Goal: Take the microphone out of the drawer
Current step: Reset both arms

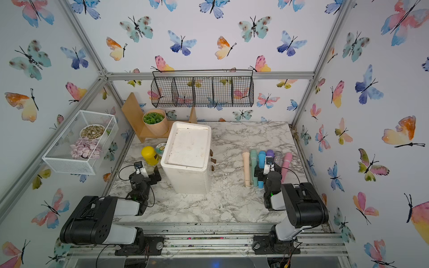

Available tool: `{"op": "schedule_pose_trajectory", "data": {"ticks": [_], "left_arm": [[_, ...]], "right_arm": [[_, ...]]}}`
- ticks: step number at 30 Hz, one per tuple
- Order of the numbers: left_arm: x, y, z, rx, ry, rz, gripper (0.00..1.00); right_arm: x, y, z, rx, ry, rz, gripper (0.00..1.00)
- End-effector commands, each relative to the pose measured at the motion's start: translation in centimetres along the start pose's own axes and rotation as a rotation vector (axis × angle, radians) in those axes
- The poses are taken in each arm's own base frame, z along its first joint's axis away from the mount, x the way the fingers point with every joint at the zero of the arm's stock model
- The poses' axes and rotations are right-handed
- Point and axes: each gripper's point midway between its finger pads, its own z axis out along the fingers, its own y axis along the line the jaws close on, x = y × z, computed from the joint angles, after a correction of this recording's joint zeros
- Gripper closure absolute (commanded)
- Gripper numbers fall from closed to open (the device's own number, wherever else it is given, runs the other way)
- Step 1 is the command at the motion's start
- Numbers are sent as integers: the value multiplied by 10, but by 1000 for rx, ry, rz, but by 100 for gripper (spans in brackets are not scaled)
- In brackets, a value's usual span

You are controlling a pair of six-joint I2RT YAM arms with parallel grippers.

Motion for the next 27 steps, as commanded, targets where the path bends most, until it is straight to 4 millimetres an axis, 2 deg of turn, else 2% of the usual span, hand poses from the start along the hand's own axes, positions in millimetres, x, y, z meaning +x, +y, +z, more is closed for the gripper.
{"op": "schedule_pose_trajectory", "data": {"ticks": [1,4,11,13,21,22,23,24,27], "left_arm": [[-19,-1,0,-5,-61,-10,2],[-20,0,0,-7,-67,-11,2],[-19,0,0,-8,-65,-9,2],[-20,0,0,-7,-66,-10,2],[-19,0,0,-6,-64,-9,2],[-20,-1,0,-3,-67,-11,8],[-20,-3,0,17,-66,-10,78],[-19,-5,1,33,-59,0,100],[-19,-6,1,33,-58,3,100]], "right_arm": [[-6,7,5,-50,7,4,2],[-10,6,1,-47,-40,4,2],[-8,6,2,-50,-19,-1,2],[-5,9,10,-81,14,6,2],[-6,6,7,-79,3,14,2],[-6,6,7,-79,5,14,2],[-6,6,7,-78,4,13,2],[-5,6,7,-79,6,13,2],[-5,5,7,-78,6,13,2]]}}
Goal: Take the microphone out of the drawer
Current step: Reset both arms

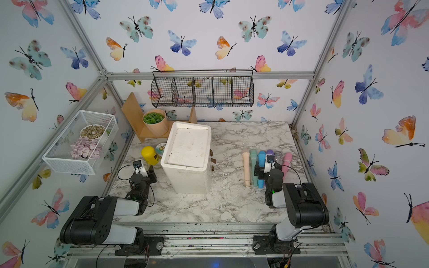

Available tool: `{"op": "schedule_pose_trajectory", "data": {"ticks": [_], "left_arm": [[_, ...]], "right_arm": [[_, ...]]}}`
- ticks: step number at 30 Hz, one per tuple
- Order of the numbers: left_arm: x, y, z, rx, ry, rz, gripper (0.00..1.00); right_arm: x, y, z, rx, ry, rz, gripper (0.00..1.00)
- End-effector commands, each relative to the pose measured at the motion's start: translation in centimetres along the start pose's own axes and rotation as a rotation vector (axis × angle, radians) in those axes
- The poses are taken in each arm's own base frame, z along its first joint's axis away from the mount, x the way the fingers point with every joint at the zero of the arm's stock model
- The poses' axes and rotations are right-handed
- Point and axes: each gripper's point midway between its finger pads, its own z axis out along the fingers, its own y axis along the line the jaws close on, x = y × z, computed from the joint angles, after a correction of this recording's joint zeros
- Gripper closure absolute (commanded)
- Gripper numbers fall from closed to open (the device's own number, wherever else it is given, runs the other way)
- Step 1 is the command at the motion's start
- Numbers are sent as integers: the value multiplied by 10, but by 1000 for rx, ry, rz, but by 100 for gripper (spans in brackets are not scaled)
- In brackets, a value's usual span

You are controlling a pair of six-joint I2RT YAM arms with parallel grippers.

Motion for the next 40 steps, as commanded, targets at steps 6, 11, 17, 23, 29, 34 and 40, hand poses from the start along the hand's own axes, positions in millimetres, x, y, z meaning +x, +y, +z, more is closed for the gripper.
{"op": "schedule_pose_trajectory", "data": {"ticks": [6,11,17,23,29,34,40], "left_arm": [[-12,-4,1,24,-33,3,100],[-11,-4,1,24,-32,3,63],[-12,-4,2,23,-27,1,2],[-12,-4,1,24,-32,2,2],[-14,-6,-4,0,-59,23,2],[-13,-7,-2,5,-49,22,2],[-12,-8,1,39,-34,15,2]], "right_arm": [[-4,3,1,-23,-10,5,2],[-4,4,1,-24,-11,5,2],[-4,3,1,-21,-10,3,1],[-4,3,0,-22,-10,5,2],[-4,3,1,-23,-11,5,2],[-4,3,0,-23,-11,5,1],[-4,3,1,-23,-10,5,2]]}}
